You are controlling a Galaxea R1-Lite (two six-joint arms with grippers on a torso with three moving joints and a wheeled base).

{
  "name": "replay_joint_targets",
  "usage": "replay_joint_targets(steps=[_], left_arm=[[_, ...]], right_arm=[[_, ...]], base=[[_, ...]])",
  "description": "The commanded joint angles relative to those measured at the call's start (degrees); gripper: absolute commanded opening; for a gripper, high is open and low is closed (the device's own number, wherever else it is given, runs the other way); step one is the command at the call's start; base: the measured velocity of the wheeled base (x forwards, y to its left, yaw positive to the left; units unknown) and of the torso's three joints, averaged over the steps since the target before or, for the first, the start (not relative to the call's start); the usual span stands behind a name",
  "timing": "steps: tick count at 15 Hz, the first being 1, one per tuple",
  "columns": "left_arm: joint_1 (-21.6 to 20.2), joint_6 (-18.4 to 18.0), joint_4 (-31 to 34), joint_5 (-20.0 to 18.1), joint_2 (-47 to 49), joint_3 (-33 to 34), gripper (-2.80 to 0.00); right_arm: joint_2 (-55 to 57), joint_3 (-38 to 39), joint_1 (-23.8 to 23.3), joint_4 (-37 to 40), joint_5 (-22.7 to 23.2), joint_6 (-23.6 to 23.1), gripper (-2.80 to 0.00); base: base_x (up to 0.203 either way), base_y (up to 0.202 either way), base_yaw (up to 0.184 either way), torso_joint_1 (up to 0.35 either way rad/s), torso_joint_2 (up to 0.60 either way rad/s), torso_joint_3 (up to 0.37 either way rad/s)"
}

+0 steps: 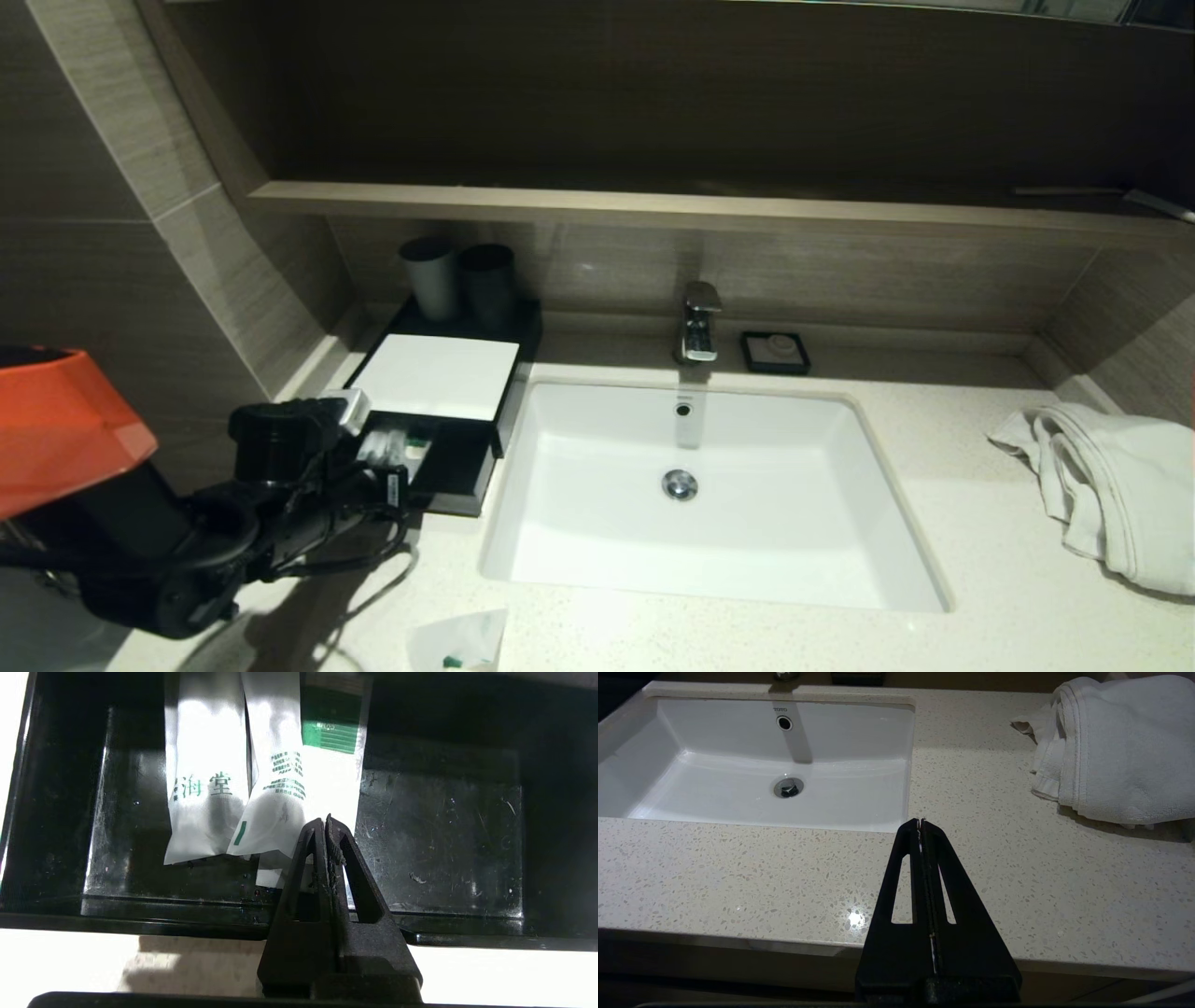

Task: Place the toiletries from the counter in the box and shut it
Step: Open the drawer

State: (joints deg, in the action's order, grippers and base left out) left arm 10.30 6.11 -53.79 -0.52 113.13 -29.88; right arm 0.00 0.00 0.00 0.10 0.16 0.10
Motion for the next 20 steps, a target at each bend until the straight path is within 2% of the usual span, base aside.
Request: replay_joint_targets(steps=[1, 8, 20], left_arm=[[-0.02, 0.04, 0.79, 0.00, -0.95, -0.01, -2.80], [-0.02, 0.04, 5.11, 0.00, -3.23, 0.38, -2.80], [-0.02, -0.04, 5.27, 0.08, -4.57, 2.88, -2.80]], right_arm=[[0.00, 0.00, 0.00, -0.01, 0.02, -0.01, -2.80], [0.00, 0.00, 0.00, -0.01, 0.02, -0.01, -2.80], [0.00, 0.00, 0.00, -0.01, 0.02, -0.01, -2.80]], base=[[0.000, 0.000, 0.000, 0.000, 0.00, 0.000], [0.000, 0.000, 0.000, 0.000, 0.00, 0.000], [0.000, 0.000, 0.000, 0.000, 0.00, 0.000]])
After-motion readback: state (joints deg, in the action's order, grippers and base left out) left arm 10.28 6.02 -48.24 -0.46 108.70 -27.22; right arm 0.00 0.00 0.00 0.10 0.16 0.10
